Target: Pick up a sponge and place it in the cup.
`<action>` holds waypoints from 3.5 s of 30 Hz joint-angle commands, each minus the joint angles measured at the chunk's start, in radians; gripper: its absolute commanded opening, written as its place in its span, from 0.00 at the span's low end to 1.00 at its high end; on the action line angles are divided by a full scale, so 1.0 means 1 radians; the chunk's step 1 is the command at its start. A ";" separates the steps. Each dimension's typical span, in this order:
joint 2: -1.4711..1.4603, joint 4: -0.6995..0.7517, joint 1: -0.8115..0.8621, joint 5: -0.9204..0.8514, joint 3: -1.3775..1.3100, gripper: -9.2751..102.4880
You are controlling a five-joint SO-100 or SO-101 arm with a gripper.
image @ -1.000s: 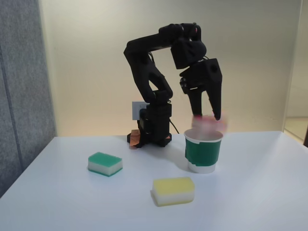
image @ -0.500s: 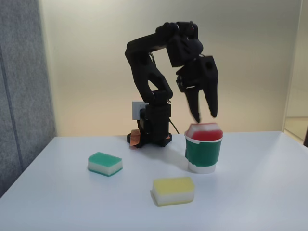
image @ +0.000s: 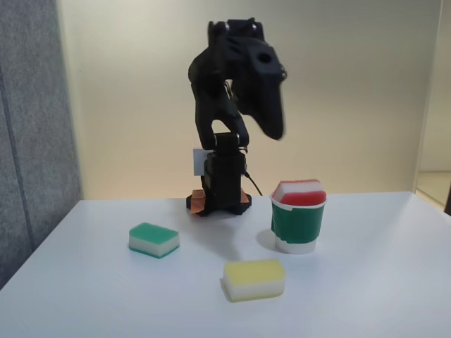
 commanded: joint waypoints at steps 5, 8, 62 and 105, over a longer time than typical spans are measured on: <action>0.066 -0.103 0.130 -0.026 0.055 0.08; 0.110 -0.202 0.175 -0.043 0.123 0.08; 0.810 0.202 0.222 -0.040 0.985 0.08; 0.810 0.430 0.219 -0.133 0.985 0.08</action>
